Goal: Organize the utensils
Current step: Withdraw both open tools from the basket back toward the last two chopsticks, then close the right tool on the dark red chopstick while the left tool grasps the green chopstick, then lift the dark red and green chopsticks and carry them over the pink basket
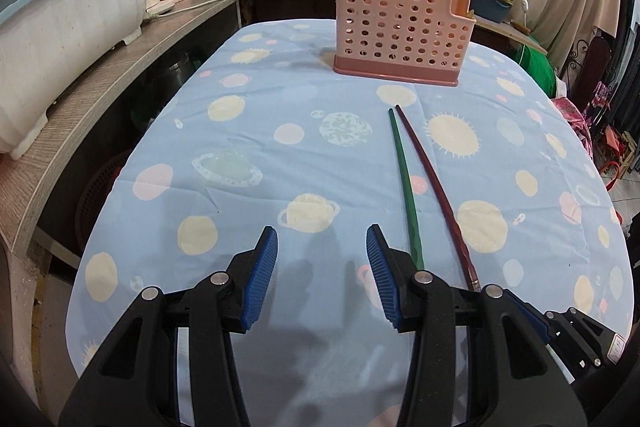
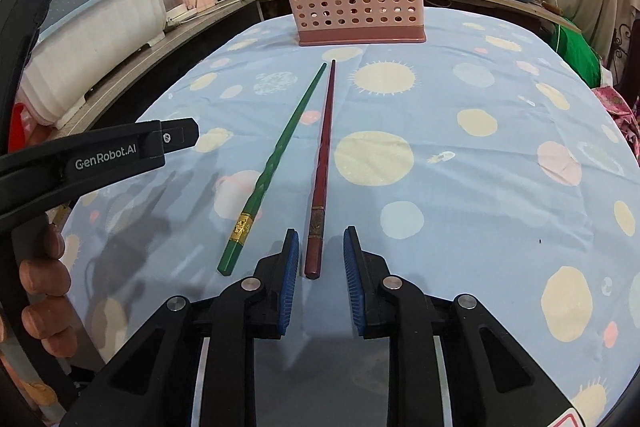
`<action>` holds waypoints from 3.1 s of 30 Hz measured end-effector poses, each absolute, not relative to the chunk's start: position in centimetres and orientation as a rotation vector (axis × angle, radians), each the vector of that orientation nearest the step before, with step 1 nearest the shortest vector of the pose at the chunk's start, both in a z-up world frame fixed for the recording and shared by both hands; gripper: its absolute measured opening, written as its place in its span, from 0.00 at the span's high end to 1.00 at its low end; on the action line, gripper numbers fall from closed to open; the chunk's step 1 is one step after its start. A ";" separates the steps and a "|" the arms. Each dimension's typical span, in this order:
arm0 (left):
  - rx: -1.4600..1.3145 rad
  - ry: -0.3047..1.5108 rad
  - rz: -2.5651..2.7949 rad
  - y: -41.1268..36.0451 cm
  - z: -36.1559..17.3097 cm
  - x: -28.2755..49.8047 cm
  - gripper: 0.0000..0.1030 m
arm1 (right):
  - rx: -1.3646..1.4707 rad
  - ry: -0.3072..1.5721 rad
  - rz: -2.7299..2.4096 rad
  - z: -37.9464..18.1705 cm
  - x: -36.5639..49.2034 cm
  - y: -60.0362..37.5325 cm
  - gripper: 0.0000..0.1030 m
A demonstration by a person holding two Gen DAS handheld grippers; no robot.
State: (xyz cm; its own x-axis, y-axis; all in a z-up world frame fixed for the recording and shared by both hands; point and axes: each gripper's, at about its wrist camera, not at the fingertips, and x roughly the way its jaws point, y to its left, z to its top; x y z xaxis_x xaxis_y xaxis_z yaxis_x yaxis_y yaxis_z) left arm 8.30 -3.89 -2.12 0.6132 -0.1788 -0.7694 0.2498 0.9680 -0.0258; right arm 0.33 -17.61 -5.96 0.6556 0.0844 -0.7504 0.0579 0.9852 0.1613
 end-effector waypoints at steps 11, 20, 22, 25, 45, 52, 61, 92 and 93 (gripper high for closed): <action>0.091 0.894 -0.255 -4.2 -2.7 8.0 0.57 | 0.141 0.851 -0.014 -6.1 0.2 -17.6 0.93; 0.083 0.909 -0.274 -4.2 -3.2 7.5 0.47 | 0.161 0.845 -0.028 -6.1 -0.2 -18.3 0.93; 0.081 0.915 -0.289 -4.2 -3.4 7.1 0.44 | 0.173 0.844 -0.037 -6.1 -0.4 -18.8 0.93; 0.079 0.930 -0.320 -4.5 -3.7 6.5 0.42 | 0.188 0.845 -0.051 -6.1 -0.7 -19.4 0.93; 0.128 0.949 -0.362 -6.9 -5.6 5.2 0.55 | 0.210 0.841 -0.068 -6.1 -1.5 -20.2 0.93; 0.134 0.952 -0.384 -7.2 -5.5 5.1 0.89 | 0.210 0.842 -0.065 -6.1 -1.6 -20.1 0.93; 0.132 0.977 -0.393 -7.2 -5.4 5.2 0.93 | 0.218 0.836 -0.056 -5.6 -2.0 -20.0 0.93; 0.085 0.754 -0.409 -5.5 8.7 10.7 0.93 | 0.284 0.523 -0.038 10.5 2.4 -26.8 0.93; 0.085 0.746 -0.408 -5.6 9.2 11.1 0.93 | 0.276 0.515 -0.035 11.0 2.9 -26.8 0.93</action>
